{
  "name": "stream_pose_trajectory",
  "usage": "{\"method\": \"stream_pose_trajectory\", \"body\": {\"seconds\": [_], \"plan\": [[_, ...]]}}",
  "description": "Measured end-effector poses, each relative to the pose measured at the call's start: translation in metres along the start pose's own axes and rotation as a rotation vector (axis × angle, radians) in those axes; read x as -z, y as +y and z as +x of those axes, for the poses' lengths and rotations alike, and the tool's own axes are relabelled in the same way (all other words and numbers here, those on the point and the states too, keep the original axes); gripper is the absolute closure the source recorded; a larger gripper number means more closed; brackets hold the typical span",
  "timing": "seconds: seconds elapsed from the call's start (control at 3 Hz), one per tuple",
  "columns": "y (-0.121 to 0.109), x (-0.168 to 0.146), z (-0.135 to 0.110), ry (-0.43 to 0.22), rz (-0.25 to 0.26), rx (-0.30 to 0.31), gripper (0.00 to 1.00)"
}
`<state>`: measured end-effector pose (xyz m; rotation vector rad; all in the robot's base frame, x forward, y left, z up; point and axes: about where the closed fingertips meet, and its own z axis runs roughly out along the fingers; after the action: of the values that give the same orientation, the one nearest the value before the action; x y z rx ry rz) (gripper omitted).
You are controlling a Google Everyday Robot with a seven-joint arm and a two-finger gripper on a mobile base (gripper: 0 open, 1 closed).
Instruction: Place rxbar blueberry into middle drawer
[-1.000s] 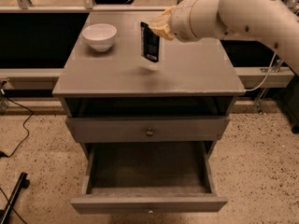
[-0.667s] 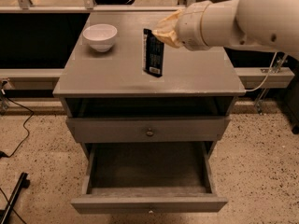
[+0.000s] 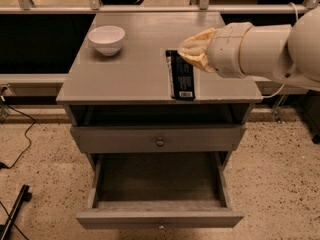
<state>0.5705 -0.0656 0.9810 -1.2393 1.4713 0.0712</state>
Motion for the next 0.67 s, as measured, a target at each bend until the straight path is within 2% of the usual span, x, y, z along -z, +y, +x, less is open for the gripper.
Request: {"method": "stream_pose_trajectory", "body": {"seconds": [0.33,0.67], "plan": [[0.003,0.005,0.0,0.003,-0.006,0.002,1.0],[0.033,0.025,-0.005,-0.034,-0.067,-0.014,1.0]]}}
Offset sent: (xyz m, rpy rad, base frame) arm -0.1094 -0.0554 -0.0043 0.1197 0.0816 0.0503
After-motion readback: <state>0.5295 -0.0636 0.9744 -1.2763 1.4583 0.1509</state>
